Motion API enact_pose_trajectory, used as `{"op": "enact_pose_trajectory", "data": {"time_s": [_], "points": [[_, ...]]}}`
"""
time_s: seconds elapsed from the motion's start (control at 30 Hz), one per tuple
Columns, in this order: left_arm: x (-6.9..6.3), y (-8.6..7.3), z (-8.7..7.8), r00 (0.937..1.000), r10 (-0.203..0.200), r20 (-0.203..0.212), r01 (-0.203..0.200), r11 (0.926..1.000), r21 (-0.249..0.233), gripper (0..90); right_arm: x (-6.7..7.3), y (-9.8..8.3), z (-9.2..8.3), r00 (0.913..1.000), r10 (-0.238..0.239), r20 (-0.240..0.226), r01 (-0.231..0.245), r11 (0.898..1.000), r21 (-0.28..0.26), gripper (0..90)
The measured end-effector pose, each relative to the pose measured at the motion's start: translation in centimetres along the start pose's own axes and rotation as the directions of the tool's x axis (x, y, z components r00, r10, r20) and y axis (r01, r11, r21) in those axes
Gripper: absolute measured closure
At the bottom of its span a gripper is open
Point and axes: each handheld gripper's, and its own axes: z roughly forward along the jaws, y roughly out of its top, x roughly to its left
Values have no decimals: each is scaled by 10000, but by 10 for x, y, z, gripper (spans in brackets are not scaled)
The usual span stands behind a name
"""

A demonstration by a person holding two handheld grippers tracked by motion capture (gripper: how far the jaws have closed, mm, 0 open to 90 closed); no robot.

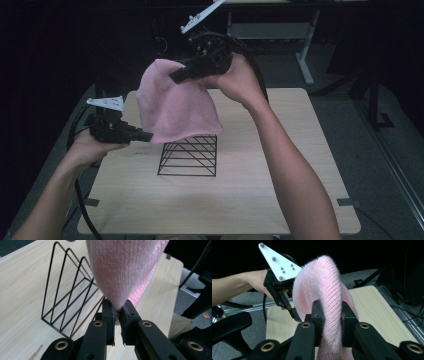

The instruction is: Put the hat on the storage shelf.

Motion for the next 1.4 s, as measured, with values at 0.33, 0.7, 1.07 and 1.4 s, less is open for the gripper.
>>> {"op": "enact_pose_trajectory", "data": {"time_s": [0.33,0.7,1.07,1.4], "points": [[3,1,17,9990,-54,-434,71,9992,391,831,-24,-28,5,9986,522,-9,-522,9985,-165,773],[2,5,34,9968,189,-776,-126,9966,819,831,-36,-58,0,9950,1000,63,-998,9946,-288,773],[3,6,45,9954,158,-948,-62,9949,1008,830,-41,-70,0,9942,1071,37,-1069,9934,-417,773],[5,-10,48,9964,-39,-849,132,9939,1092,830,-32,-73,14,9963,806,-301,-816,9961,-342,770]]}}
